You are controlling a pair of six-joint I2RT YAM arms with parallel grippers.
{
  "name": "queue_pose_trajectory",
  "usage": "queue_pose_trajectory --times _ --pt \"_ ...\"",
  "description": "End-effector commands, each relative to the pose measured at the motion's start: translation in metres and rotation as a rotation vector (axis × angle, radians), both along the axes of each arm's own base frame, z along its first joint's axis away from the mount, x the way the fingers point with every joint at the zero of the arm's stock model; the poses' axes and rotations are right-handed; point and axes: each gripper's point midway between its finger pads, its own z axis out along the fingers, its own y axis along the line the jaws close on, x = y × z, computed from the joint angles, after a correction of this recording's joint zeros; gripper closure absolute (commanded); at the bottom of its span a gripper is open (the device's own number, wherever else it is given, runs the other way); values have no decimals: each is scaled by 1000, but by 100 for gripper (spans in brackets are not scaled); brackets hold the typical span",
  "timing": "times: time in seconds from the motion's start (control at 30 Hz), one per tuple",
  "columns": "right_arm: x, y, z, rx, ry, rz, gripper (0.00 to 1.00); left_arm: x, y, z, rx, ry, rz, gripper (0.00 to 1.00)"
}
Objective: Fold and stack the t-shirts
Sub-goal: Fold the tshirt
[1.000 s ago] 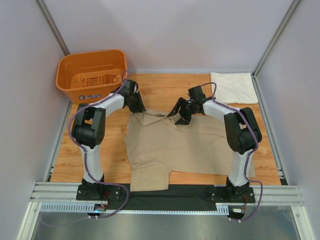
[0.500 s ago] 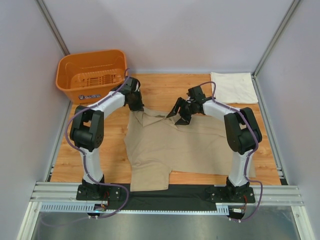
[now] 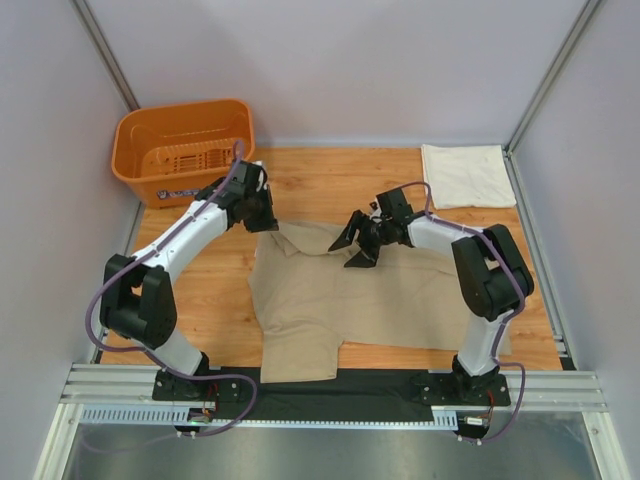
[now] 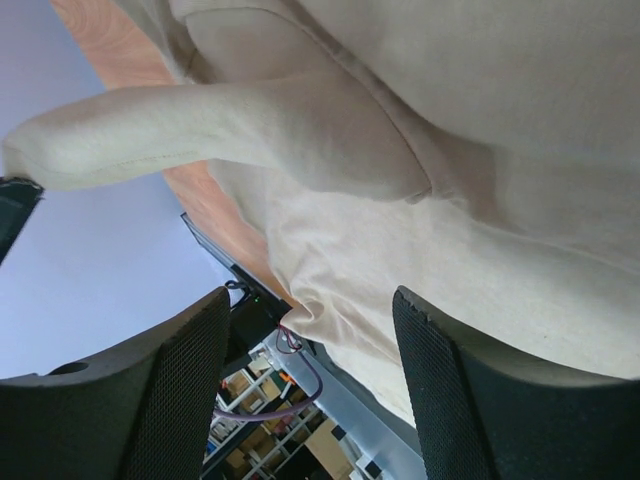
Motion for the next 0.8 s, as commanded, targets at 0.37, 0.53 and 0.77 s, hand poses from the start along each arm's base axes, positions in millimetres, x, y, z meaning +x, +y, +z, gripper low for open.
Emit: queue_pose_trajectory --times 0.37,0.53,0.77 --pt "-8 25 21 104 -117 25 49 -22 -13 19 -98 -13 -26 100" --pt "2 32 16 71 -146 -15 64 14 -25 27 -116 -119 -53 100" --pt "15 44 5 -30 -174 -36 81 69 -51 37 -167 -189 -70 100"
